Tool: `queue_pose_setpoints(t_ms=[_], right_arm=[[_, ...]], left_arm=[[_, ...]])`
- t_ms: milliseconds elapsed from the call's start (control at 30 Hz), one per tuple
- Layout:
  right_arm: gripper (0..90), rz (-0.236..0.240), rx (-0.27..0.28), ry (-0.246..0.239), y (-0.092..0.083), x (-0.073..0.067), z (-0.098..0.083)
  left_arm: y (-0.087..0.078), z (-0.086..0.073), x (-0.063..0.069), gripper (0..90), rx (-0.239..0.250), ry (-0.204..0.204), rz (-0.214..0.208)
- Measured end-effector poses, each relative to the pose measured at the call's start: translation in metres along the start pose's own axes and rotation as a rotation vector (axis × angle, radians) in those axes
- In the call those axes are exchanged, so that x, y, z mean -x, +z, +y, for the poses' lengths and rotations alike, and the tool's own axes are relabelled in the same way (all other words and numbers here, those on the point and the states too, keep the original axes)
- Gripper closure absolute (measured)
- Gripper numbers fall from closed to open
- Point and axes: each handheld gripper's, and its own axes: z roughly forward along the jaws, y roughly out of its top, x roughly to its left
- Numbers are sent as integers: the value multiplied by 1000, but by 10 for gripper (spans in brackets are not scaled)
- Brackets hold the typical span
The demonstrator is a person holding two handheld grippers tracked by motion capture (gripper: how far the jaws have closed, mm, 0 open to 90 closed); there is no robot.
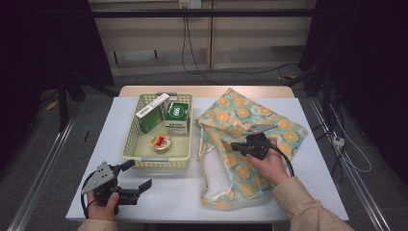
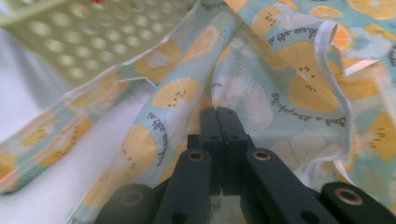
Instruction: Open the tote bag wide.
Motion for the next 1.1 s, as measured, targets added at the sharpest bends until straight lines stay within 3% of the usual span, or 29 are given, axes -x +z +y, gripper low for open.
queue_pose_setpoints(t_ms=[33,133,333,500,667,833,1033,1100], right_arm=[[900,22,1,0,2,-3,2],[900,-12,-12,-41,4,-6,7],[900,-88,19,19,-11,22,8],[900,-180,42,22,-24,36,8],[900,-231,7,18,-22,49,-1],[890,-218,-21,48,-10,55,-12],[810,-199,-49,40,3,50,-19],[743,-183,-41,59,6,48,-19]], left_arm=[[0,0,0,39,0,0,0],[-1,0,0,39,5,-8,2],[-1,-1,-2,39,5,-7,3],[-1,0,-1,39,7,-12,4],[-1,0,-1,39,2,-4,2],[-1,-1,-2,39,-1,-3,3],[0,1,1,39,0,0,-8],[1,1,2,39,1,0,-9]])
